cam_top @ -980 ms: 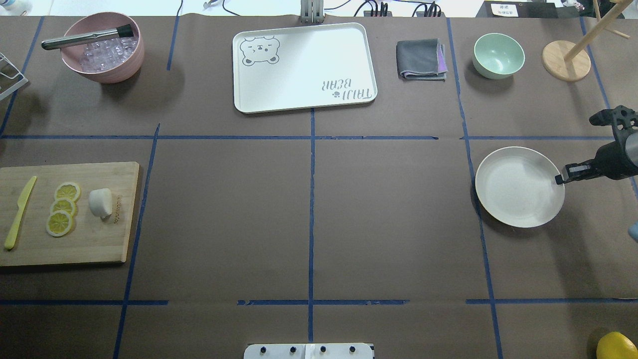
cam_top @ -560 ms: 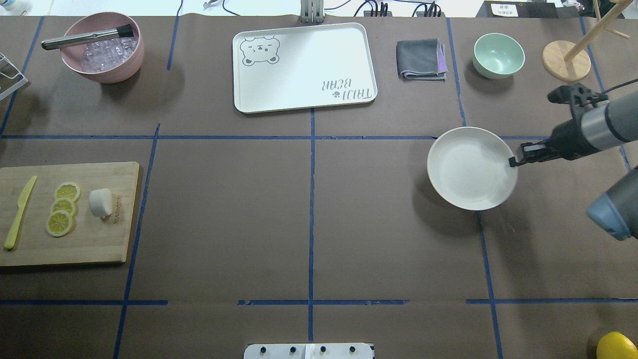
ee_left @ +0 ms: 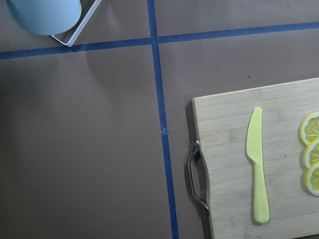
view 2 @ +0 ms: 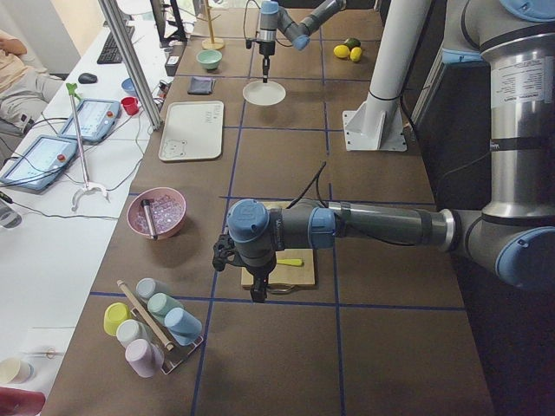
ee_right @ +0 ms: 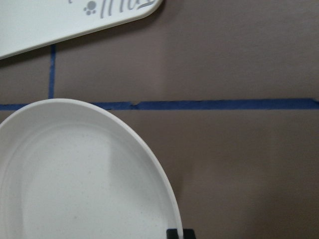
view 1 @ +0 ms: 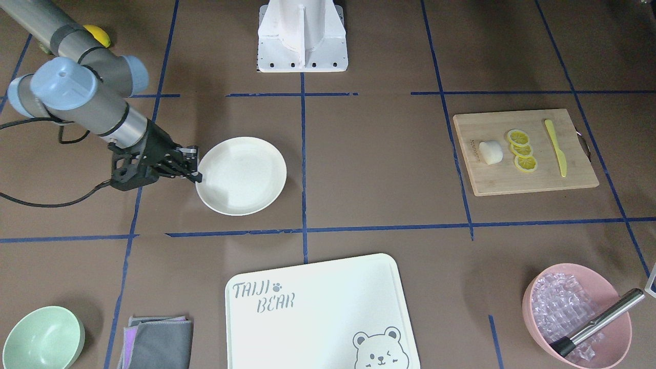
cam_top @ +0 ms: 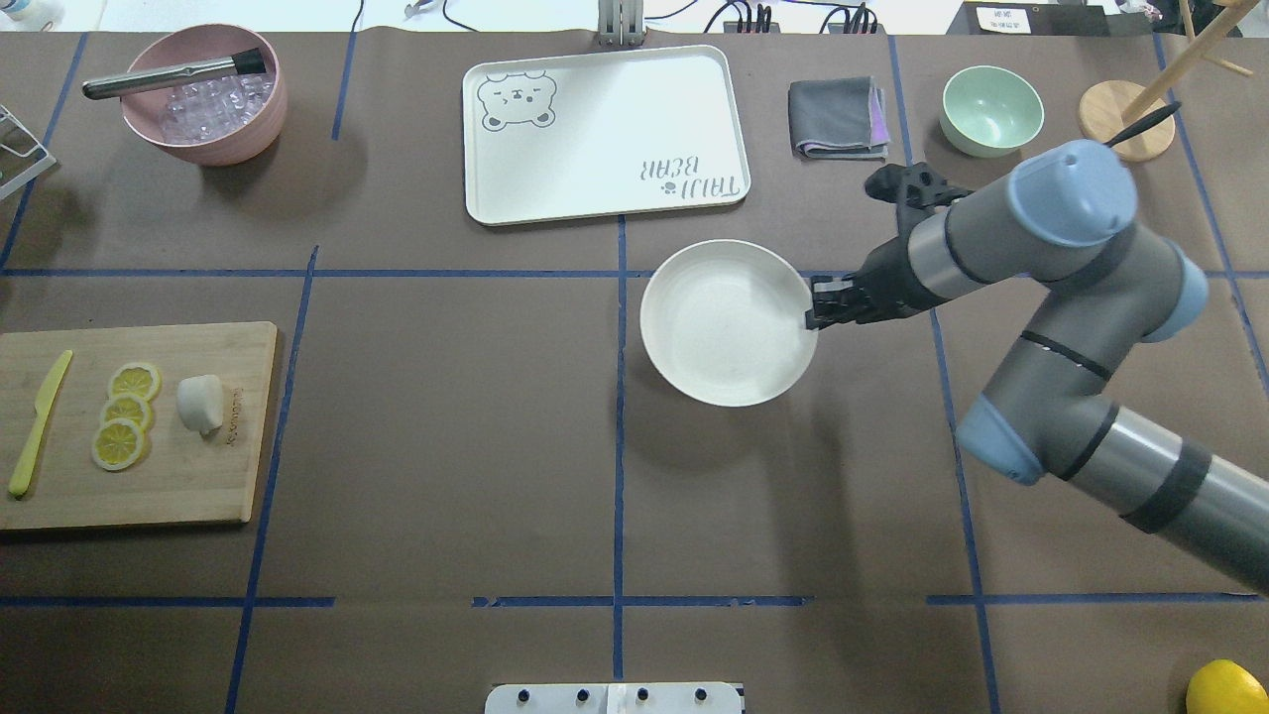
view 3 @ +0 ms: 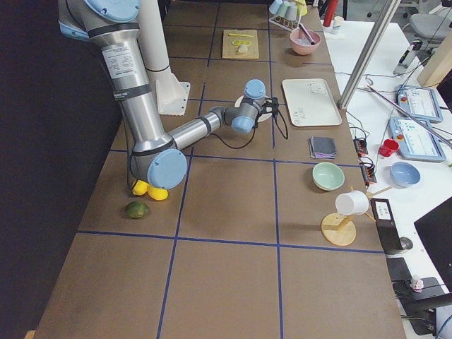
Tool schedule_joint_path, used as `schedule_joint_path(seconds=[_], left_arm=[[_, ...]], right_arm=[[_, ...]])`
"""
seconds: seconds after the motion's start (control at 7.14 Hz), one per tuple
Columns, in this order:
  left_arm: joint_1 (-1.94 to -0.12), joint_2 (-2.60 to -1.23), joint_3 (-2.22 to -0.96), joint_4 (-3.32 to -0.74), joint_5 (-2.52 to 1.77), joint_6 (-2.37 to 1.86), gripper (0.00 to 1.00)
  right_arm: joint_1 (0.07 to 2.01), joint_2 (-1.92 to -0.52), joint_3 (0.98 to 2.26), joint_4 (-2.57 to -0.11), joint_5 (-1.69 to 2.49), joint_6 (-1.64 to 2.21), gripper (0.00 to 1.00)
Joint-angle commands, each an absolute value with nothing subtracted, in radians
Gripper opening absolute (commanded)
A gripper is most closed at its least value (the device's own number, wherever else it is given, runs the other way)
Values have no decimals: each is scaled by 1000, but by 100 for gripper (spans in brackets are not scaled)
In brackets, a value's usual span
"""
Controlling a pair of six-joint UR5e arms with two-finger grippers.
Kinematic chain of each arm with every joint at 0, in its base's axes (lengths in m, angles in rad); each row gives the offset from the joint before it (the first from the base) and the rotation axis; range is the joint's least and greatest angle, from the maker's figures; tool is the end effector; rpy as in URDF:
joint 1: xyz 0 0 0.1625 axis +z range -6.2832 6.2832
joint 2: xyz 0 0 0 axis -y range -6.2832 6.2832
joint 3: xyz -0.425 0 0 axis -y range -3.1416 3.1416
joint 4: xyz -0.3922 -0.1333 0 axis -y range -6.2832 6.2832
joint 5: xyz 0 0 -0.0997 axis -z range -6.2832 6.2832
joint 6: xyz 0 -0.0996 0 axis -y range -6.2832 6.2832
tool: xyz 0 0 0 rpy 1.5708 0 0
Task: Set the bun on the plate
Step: 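Grip the white plate's rim with the right gripper and slide it toward the table center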
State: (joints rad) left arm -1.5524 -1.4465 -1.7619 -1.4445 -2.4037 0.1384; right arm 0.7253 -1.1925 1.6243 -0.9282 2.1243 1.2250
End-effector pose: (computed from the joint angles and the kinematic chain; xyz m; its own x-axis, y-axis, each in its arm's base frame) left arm -0.0516 -0.4352 0.6309 0.6645 0.1064 -0.7397 -0.1111 0.9929 0.0430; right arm -0.4216 -0.4819 0.3460 0.4093 -0.0225 0.9121 -0.0847 0.9944 0.0625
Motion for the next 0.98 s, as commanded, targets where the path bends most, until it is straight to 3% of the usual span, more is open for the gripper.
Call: schedule_joint_path(seconds=[0.0,0.42,0.84], left_arm=[[-1552,-1447,-1755,-1445,-2404,138,100],[-1552,-1447,-1753,-1445,-2404,138,100],[-1552,-1447,-1753,-1445,-2404,138,100]], right_arm=[[588,-1093,1608,-1020,1961,1293,0],[506,-1071,1586,-1026,1887,1328,4],[515,-1071,1591,-1032,1887,1328,99]])
